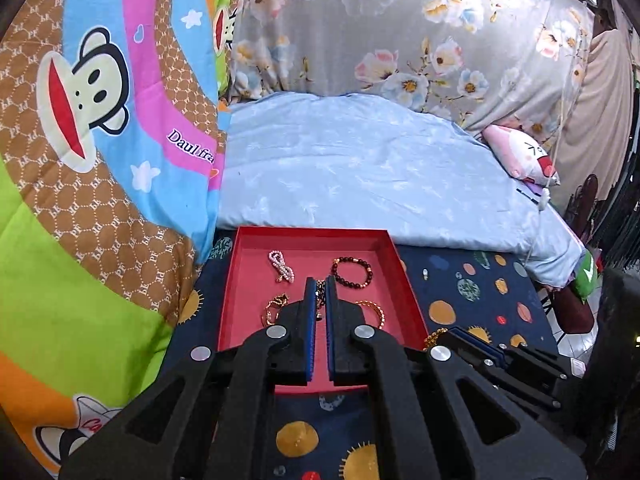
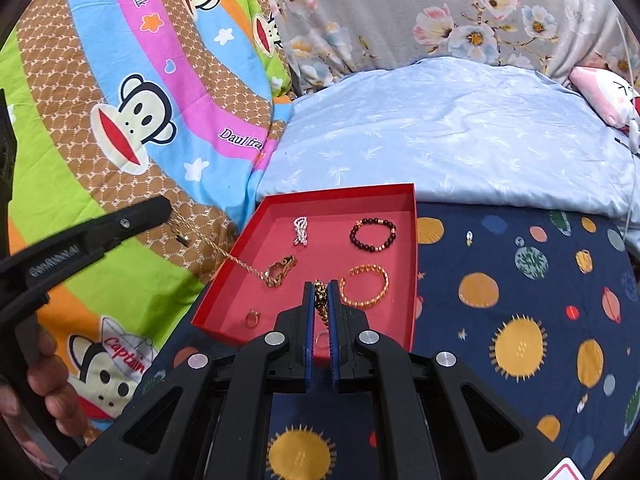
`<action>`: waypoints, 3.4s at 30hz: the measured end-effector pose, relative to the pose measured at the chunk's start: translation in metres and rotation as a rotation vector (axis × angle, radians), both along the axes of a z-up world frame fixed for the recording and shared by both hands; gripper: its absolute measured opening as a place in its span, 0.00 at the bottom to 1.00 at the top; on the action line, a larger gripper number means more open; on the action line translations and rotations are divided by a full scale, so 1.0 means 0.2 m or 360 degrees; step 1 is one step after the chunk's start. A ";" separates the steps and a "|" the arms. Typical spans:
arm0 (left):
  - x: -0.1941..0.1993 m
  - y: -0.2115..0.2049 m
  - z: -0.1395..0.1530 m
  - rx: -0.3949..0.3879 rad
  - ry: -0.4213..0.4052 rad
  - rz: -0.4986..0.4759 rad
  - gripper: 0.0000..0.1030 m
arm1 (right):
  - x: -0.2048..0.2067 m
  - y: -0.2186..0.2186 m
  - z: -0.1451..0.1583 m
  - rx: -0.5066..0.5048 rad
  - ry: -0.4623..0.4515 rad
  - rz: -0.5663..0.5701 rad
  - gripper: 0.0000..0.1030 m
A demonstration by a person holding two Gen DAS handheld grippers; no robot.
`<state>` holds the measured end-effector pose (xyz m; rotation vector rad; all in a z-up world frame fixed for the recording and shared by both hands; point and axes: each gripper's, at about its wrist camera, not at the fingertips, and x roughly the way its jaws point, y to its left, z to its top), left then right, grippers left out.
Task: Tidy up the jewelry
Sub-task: 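Lower both necklaces into the red tray and open both grippers, then withdraw both grippers from the tray and grasp the small gold ring with the right gripper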
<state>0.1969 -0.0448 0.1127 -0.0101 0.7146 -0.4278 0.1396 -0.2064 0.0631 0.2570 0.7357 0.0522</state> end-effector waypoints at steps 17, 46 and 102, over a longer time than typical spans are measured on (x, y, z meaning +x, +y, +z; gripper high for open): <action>0.16 0.05 -0.14 0.0070 0.0012 0.0194 0.50 | 0.07 0.00 -0.03 -0.0043 -0.0015 -0.0044 0.27; -0.36 0.21 -0.43 0.0201 0.0287 0.0216 0.52 | -0.54 0.08 -0.19 0.0000 0.0148 -0.0083 0.27; -0.67 0.54 -0.73 0.0288 0.0511 0.0354 0.62 | -0.68 0.34 -0.61 -0.0176 0.0392 0.0077 0.14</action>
